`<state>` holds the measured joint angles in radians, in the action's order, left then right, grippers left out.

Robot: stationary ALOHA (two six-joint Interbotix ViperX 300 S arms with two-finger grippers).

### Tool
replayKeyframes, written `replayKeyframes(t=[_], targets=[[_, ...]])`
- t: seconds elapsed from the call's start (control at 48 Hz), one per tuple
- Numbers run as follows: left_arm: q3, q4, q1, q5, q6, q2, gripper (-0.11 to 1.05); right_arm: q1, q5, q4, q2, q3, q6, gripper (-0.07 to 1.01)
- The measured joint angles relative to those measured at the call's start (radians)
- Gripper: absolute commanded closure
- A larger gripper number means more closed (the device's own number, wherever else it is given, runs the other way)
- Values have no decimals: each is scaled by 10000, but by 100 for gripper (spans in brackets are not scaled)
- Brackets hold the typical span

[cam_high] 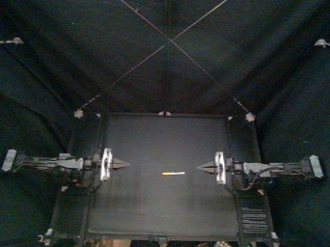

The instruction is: Uncap the pen

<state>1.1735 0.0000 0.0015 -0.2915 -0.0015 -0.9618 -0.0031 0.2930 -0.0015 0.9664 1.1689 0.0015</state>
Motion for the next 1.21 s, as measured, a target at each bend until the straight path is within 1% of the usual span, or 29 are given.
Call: replayKeyframes(t=[0.042, 0.062, 0.083, 0.104, 0.146, 0.229, 0.292, 0.312, 0.333, 0.375, 0.417, 0.458, 0.5, 0.521, 0.583, 0.604, 0.625, 0.646, 0.729, 0.75, 0.771, 0.792, 0.833, 0.938, 1.021, 1.042, 1.062, 1.208], targets=[[0, 0, 15, -15, 0, 0, 100, 0, 0, -15, -15, 0, 0, 95], [46, 15, 15, -107, 15, 46, 100, -15, 15, -15, -46, 46, 31, 94], [92, 15, 15, -291, 46, 169, 99, -31, 46, -15, -138, 107, 46, 93], [138, 15, 15, -506, 31, 368, 98, -61, 46, -15, -261, 153, 46, 92], [153, 15, 15, -736, 15, 752, 96, -123, 77, 0, -767, 215, 46, 90], [153, 46, 15, -1043, 46, 1565, 94, -261, 107, 0, -1718, 215, 107, 86], [153, 107, 15, -1181, 46, 2163, 93, -337, 138, 31, -2684, 184, 77, 83], [138, 153, 15, -1212, 46, 2439, 91, -368, 138, 31, -3068, 138, 138, 81], [107, 169, 15, -1243, 46, 2608, 90, -414, 138, 31, -3497, 92, 92, 79], [31, 245, 0, -1273, 46, 3068, 87, -476, 138, 31, -4065, 0, 123, 74], [-46, 307, 15, -1273, 46, 3390, 84, -491, 138, 15, -4694, -169, 77, 68], [-138, 368, 15, -1273, 46, 3743, 78, -506, 138, 0, -5323, -322, 61, 63], [-245, 445, 15, -1273, 46, 4034, 71, -537, 138, -15, -5844, -445, -31, 56], [-307, 476, 31, -1273, 61, 4188, 68, -552, 138, -15, -6029, -506, -31, 52], [-430, 568, 31, -1289, 61, 4617, 55, -660, 153, -92, -6765, -782, -46, 43], [-476, 598, 31, -1273, 77, 4771, 51, -706, 153, -107, -6980, -874, -31, 41], [-522, 629, 46, -1289, 61, 4863, 48, -767, 153, -138, -7194, -951, -31, 37], [-568, 660, 61, -1289, 77, 4970, 42, -813, 153, -153, -7363, -1028, -31, 35], [-629, 675, 107, -1289, 77, 5246, 26, -997, 153, -199, -8099, -1319, -31, 26], [-629, 675, 107, -1289, 61, 5277, 22, -1028, 153, -199, -8237, -1350, -31, 26], [-629, 660, 123, -1289, 77, 5292, 19, -1058, 153, -215, -8391, -1396, -15, 24], [-629, 675, 138, -1289, 61, 5323, 14, -1074, 153, -215, -8544, -1457, -31, 24], [-614, 660, 153, -1289, 77, 5369, 8, -1120, 153, -215, -8790, -1519, -31, 24], [-629, 675, 184, -1289, 77, 5538, -2, -1150, 153, -215, -9250, -1611, -31, 24], [-690, 660, 199, -1289, 77, 5691, -3, -1197, 138, -215, -9495, -1641, -31, 24], [-706, 675, 215, -1289, 61, 5737, -3, -1212, 123, -215, -9526, -1641, -31, 24], [-736, 660, 230, -1289, 77, 5798, -3, -1243, 123, -215, -9587, -1641, -31, 24], [-936, 660, 383, -1289, 77, 6259, -3, -1319, 46, -230, -9848, -1657, -31, 24]])
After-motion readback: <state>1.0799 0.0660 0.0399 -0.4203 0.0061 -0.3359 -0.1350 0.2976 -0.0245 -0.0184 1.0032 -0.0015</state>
